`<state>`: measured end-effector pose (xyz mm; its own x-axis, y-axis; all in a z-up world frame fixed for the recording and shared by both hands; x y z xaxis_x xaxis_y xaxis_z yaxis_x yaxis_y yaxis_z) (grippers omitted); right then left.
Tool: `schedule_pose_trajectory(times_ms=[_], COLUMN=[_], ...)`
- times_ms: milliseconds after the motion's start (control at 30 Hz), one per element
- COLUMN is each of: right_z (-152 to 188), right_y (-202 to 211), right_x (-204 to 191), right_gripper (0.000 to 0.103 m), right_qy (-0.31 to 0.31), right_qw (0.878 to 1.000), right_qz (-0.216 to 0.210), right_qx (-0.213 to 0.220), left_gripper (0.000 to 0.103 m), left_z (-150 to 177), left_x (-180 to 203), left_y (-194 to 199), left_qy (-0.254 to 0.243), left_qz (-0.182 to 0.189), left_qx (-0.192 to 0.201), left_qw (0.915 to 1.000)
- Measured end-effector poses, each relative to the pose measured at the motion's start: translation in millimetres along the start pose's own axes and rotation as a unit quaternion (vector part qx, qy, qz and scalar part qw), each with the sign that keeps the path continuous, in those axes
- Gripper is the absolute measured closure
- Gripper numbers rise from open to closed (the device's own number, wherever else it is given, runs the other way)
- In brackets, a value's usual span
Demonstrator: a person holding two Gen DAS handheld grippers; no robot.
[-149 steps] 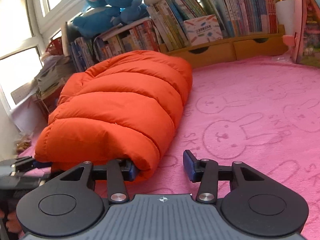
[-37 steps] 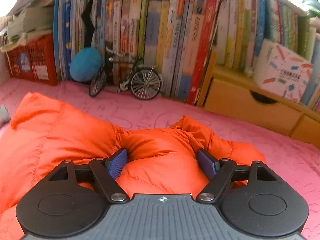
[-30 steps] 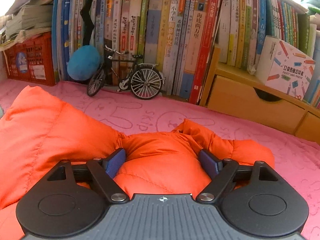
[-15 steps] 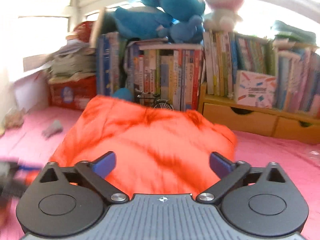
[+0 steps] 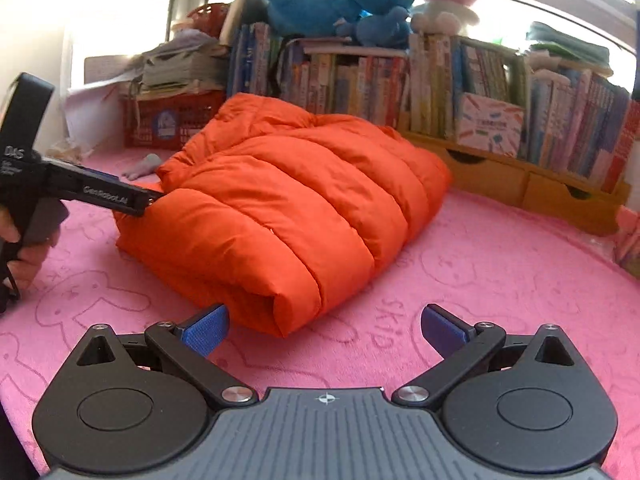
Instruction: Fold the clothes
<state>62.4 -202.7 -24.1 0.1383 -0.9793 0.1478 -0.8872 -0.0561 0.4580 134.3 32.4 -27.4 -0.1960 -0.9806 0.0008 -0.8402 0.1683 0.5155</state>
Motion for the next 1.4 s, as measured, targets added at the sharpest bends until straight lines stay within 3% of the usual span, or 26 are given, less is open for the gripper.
schedule_pose_trajectory(times_ms=[100, 233, 433, 1400], right_z=[3, 1, 1, -10], right_y=[5, 8, 14, 13], right_x=[2, 0, -10, -28], right_gripper=[0.0, 0.0, 0.0, 0.0], right_qy=[-0.01, -0.01, 0.0, 0.023], right_qw=[1.0, 1.0, 1.0, 1.0], right_qz=[0.0, -0.007, -0.014, -0.005], right_qx=[0.006, 0.008, 0.001, -0.016], left_gripper=[0.0, 0.0, 0.0, 0.0], left_z=[-12, -20, -18, 16], left_x=[7, 13, 28, 26], left_y=[12, 30, 39, 32], left_qy=[-0.002, -0.005, -0.03, -0.002], left_qz=[-0.01, 0.021, 0.043, 0.104], left_qx=[-0.018, -0.01, -0.028, -0.089], left_qw=[0.9998, 0.9997, 0.9982, 0.9905])
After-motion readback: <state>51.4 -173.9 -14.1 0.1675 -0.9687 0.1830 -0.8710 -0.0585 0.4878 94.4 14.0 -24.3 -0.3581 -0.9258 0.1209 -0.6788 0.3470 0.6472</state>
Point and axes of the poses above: each gripper's, at about its wrist camera, not at the fingertips, and y roughly against the way its jaws point, x to its right, z to its underside, the point moved 2 cm from there along -y, roughly the way its jaws point, and after that the axes turned 11 degrees about z, right-handed, at the moved point
